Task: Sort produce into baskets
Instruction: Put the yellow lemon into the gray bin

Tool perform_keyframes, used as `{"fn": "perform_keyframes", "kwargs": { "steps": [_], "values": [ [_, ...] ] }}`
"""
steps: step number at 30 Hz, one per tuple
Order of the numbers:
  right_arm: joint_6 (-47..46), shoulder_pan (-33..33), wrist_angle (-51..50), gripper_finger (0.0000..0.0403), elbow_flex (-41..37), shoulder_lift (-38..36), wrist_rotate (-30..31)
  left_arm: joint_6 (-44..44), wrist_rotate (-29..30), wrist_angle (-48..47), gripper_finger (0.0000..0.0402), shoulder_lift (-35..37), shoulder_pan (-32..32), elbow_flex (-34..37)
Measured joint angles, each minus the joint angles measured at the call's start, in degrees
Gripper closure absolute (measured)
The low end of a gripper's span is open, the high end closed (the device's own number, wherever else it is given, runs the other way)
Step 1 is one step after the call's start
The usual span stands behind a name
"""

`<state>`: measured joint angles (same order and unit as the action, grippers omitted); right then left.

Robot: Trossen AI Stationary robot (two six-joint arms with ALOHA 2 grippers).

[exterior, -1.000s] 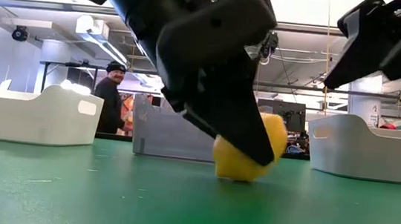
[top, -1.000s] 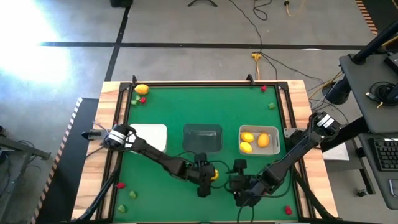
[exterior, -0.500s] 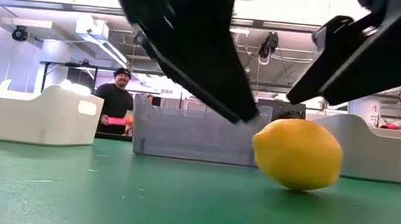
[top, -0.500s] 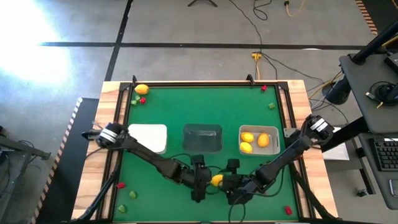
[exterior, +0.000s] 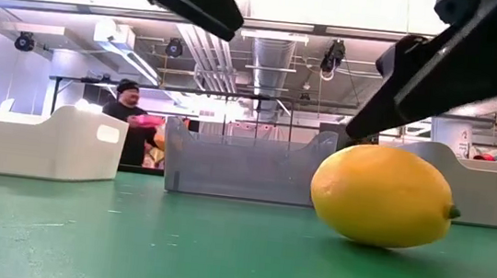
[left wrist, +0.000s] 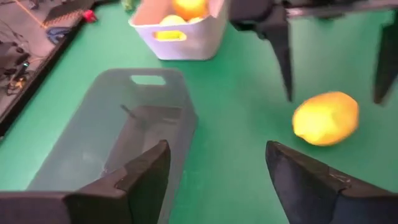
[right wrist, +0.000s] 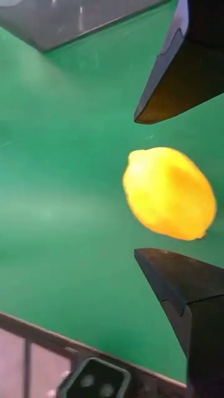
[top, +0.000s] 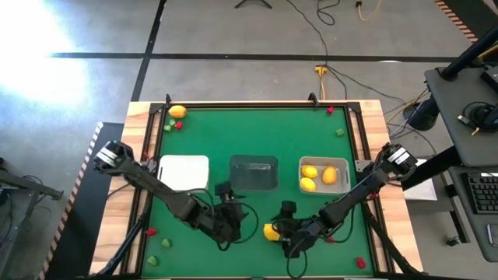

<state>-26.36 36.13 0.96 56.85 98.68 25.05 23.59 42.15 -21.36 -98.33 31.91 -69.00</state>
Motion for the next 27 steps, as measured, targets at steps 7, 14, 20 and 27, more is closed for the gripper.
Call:
{"fn": "perform_keyframes", "kwargs": {
  "steps": [7, 14, 20, 27],
  "values": [
    [-1.0, -0.2, 3.4, 0.0069, 0.0, 6.3, 1.0, -4.5, 3.3, 19.7, 0.0166, 4.9, -1.2, 12.5],
    [-1.6, -0.5, 4.3, 0.0069, 0.9, 8.3, 2.0, -20.9, 7.0, 41.1, 0.0167, 8.5, -3.3, 18.0],
    [-1.9, -1.3, 4.3, 0.0082, 0.9, 8.3, 6.0, -28.7, 7.1, 44.6, 0.0167, 11.6, -4.3, 18.1],
    [-3.1, -1.8, 3.3, 0.0149, 0.9, 7.7, 6.4, -30.9, 7.2, 44.4, 0.0167, 15.3, -4.2, 21.9]
  ]
}}
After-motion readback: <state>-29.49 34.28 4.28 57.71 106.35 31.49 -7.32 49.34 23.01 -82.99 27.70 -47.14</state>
